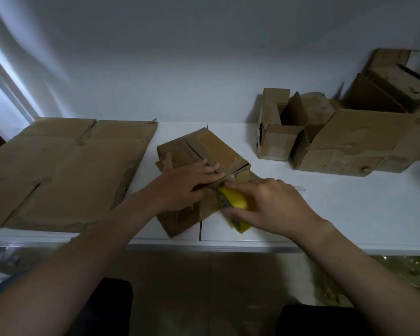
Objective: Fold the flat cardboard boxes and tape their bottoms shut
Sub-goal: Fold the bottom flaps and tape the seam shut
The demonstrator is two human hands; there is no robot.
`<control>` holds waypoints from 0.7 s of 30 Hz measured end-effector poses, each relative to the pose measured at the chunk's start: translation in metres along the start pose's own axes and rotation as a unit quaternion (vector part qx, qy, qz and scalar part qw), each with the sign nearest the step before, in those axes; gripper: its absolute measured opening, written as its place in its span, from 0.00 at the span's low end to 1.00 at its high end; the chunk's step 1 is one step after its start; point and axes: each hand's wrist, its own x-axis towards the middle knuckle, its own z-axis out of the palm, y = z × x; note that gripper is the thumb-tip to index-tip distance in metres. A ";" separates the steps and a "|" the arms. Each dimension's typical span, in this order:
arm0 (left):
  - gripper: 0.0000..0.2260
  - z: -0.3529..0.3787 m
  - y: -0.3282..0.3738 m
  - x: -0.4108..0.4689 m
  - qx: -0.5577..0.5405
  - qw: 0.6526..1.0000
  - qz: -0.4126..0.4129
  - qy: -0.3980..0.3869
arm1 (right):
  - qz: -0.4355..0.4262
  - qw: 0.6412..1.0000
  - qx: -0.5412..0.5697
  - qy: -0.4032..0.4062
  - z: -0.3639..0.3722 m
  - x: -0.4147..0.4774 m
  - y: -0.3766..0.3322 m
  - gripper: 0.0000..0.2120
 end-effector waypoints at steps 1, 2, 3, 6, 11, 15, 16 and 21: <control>0.22 -0.001 -0.003 -0.001 0.000 1.000 0.009 -0.007 | 0.002 1.000 -0.001 0.011 -0.002 0.003 0.000 0.31; 0.21 -0.003 -0.005 -0.002 -0.001 1.000 0.017 -0.011 | -0.001 1.000 0.009 0.030 -0.004 0.008 0.000 0.28; 0.21 -0.004 -0.008 -0.003 -0.004 1.000 0.022 -0.016 | -0.007 0.998 0.027 0.053 -0.004 0.013 0.002 0.25; 0.21 -0.010 -0.013 -0.005 -0.018 0.998 0.030 -0.044 | -0.022 0.992 0.089 0.086 0.004 0.034 0.012 0.21; 0.23 -0.015 -0.036 -0.010 -0.113 0.992 0.046 -0.036 | -0.015 0.984 0.175 -0.022 0.022 0.065 0.011 0.16; 0.21 -0.013 -0.057 -0.015 -0.162 0.983 0.030 0.074 | -0.030 0.987 0.155 0.039 0.035 0.072 -0.001 0.20; 0.18 -0.012 -0.060 -0.015 -0.152 0.983 0.026 0.097 | -0.037 0.987 0.143 0.062 0.036 0.074 -0.005 0.20; 0.09 -0.009 -0.057 -0.023 -0.121 0.969 -0.032 0.214 | 0.001 0.989 0.138 0.059 0.031 0.081 -0.017 0.17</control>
